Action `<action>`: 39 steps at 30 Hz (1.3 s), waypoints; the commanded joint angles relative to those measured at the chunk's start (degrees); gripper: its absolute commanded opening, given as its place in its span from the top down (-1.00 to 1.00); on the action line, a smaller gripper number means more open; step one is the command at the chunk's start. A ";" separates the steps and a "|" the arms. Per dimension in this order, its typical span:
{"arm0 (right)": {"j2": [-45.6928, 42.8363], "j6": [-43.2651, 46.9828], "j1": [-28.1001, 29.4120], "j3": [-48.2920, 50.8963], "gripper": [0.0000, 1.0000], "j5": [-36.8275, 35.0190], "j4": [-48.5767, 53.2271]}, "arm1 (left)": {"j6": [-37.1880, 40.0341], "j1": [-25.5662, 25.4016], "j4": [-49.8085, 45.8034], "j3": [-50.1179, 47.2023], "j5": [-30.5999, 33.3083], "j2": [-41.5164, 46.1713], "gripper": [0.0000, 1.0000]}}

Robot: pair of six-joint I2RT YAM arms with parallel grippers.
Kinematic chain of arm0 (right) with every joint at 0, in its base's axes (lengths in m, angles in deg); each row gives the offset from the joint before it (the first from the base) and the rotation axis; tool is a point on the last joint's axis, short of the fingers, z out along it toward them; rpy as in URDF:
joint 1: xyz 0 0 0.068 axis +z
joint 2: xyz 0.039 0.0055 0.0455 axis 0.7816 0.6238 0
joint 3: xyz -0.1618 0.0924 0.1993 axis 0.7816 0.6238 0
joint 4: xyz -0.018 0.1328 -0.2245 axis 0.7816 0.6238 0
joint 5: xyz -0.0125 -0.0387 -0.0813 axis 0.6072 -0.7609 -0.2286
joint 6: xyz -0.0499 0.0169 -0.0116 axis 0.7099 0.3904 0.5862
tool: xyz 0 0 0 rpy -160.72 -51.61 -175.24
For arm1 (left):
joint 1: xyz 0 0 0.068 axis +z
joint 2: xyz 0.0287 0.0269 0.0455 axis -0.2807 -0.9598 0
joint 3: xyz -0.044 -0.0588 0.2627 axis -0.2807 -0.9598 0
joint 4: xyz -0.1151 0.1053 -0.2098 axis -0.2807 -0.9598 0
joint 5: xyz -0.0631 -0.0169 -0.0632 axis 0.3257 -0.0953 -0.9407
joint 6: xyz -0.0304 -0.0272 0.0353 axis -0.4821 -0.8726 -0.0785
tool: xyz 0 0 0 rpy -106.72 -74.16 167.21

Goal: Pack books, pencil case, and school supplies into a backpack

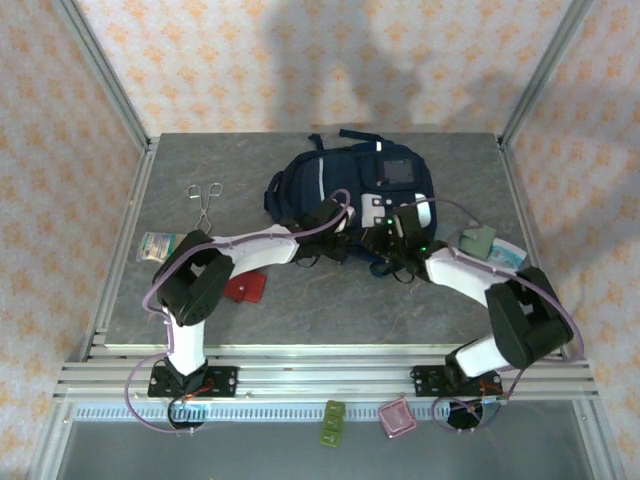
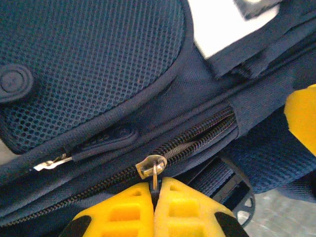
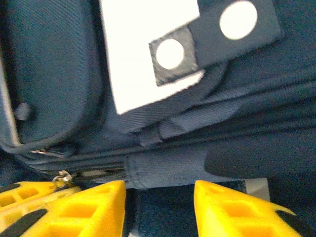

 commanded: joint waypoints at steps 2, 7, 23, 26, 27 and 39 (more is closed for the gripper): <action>-4.45 -4.28 -2.40 1.65 -0.02 3.94 0.60 | 1.33 0.01 -2.90 3.55 -4.37 3.79 1.00; -3.78 -9.04 -3.45 2.15 -0.08 11.37 -1.62 | 0.77 -0.01 -2.19 3.47 -8.09 4.34 1.00; 7.50 -22.97 -3.72 0.04 -0.02 14.46 -10.72 | 2.53 -0.90 -2.67 0.65 -12.35 6.44 1.00; 9.86 -24.13 -3.78 -0.62 0.22 14.13 -13.09 | 3.26 -1.52 -3.02 -0.18 -9.69 6.76 1.00; 10.51 -23.92 -3.79 -1.16 0.38 13.36 -12.73 | 3.31 -1.61 -3.46 -0.30 -9.05 6.75 1.00; 5.84 -20.63 -8.07 1.79 1.00 6.12 -9.13 | -0.20 2.43 -2.70 -8.79 6.02 11.52 1.00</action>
